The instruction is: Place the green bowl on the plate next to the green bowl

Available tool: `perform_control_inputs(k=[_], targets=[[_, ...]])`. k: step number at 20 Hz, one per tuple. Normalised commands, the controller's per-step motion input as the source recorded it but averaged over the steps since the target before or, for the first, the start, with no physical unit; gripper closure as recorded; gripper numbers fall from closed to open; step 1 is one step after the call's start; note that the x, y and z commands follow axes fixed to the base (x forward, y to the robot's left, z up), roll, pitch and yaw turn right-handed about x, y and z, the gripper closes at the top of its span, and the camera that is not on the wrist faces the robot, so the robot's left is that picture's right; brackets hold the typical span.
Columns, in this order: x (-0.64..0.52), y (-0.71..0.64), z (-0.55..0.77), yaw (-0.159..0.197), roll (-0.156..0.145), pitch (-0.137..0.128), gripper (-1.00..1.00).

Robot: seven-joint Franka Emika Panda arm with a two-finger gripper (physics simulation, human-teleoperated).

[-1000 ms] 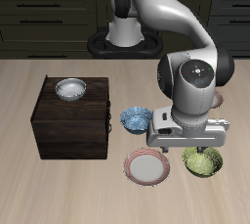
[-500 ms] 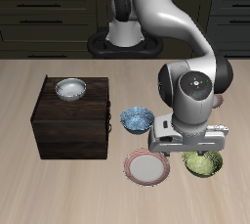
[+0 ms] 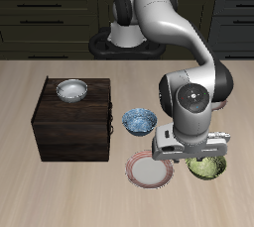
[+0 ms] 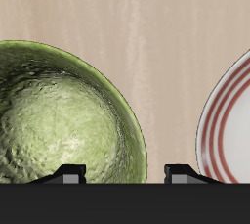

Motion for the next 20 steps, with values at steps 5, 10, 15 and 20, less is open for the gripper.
perform_control_inputs(k=[5, 10, 15, 20], targets=[[-0.04, -0.02, 0.12, -0.013, 0.025, -0.027, 1.0], [0.02, -0.09, 0.15, -0.003, -0.01, -0.015, 1.0], [-0.01, -0.08, 0.35, -0.004, 0.004, -0.074, 1.0], [-0.01, -0.08, 0.37, 0.01, 0.0, -0.088, 1.0]])
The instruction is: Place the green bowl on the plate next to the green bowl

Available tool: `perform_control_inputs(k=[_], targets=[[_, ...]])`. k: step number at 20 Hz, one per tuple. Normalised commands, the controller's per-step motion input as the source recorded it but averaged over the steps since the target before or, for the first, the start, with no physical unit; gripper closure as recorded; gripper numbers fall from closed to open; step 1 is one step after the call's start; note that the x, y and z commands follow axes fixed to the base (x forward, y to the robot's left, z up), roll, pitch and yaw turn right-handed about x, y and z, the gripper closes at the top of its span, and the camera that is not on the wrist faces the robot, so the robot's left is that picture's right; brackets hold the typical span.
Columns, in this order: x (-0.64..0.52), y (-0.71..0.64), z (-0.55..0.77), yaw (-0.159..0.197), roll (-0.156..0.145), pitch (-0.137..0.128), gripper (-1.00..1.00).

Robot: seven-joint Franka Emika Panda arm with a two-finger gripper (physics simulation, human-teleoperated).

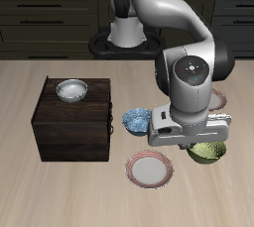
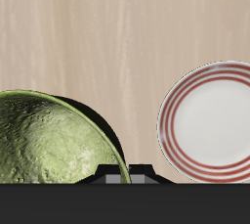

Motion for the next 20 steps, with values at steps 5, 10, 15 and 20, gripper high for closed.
perform_control_inputs(k=[5, 10, 15, 20], targets=[[0.01, -0.14, 0.21, -0.033, -0.015, -0.014, 1.0], [-0.05, -0.15, 0.45, -0.029, -0.002, -0.071, 1.0], [0.03, -0.08, 0.04, 0.018, -0.011, -0.019, 1.0], [0.13, -0.31, 0.03, -0.019, -0.039, 0.003, 1.0]])
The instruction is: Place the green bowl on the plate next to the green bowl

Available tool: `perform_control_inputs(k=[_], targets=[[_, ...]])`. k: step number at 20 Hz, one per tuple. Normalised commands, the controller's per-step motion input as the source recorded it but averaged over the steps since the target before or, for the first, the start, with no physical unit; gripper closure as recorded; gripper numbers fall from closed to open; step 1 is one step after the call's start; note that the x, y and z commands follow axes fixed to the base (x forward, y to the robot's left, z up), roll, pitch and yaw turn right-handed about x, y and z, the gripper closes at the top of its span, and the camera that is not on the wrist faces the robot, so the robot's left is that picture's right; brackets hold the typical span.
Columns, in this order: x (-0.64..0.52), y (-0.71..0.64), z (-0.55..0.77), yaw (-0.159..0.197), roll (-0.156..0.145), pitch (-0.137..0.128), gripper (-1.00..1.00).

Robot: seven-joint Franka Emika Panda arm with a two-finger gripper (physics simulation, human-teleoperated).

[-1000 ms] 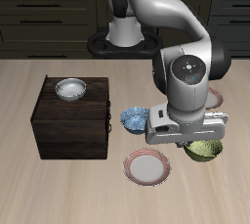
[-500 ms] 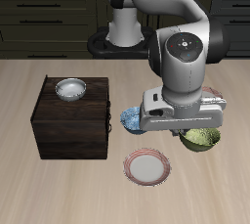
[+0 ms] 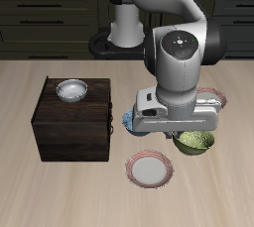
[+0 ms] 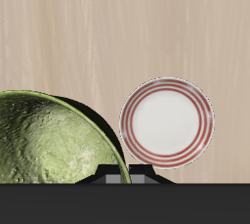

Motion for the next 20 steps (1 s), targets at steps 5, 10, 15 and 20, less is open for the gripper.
perform_control_inputs(k=[5, 10, 15, 20], targets=[[0.06, -0.47, 0.15, -0.019, -0.044, -0.01, 1.0], [-0.07, -0.46, 0.11, 0.015, -0.038, -0.027, 1.0], [0.08, -0.61, 0.1, -0.009, -0.067, -0.029, 1.0], [0.04, -0.35, -0.01, -0.011, -0.014, -0.013, 1.0]])
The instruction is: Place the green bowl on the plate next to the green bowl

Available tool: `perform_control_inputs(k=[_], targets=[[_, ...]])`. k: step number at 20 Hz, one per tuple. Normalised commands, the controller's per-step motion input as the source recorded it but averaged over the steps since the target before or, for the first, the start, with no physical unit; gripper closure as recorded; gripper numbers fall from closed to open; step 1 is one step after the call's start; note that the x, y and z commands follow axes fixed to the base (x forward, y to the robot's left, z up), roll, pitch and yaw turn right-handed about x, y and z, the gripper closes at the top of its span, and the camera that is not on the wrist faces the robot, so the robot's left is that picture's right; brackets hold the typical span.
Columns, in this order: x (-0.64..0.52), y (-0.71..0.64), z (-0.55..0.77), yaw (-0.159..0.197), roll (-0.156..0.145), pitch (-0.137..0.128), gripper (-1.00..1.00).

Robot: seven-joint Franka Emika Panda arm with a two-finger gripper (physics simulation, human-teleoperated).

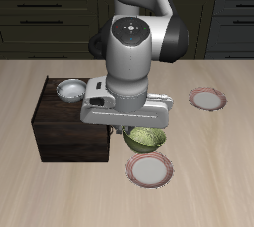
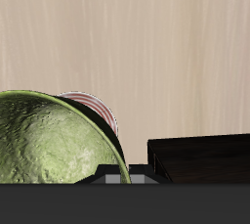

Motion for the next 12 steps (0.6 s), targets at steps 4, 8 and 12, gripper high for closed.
perform_control_inputs(k=[4, 8, 12], targets=[[0.04, -0.16, -0.07, -0.002, 0.014, -0.011, 1.0], [0.03, 0.1, -0.04, -0.026, 0.047, 0.005, 1.0], [0.02, 0.1, -0.19, -0.006, 0.03, 0.022, 1.0]])
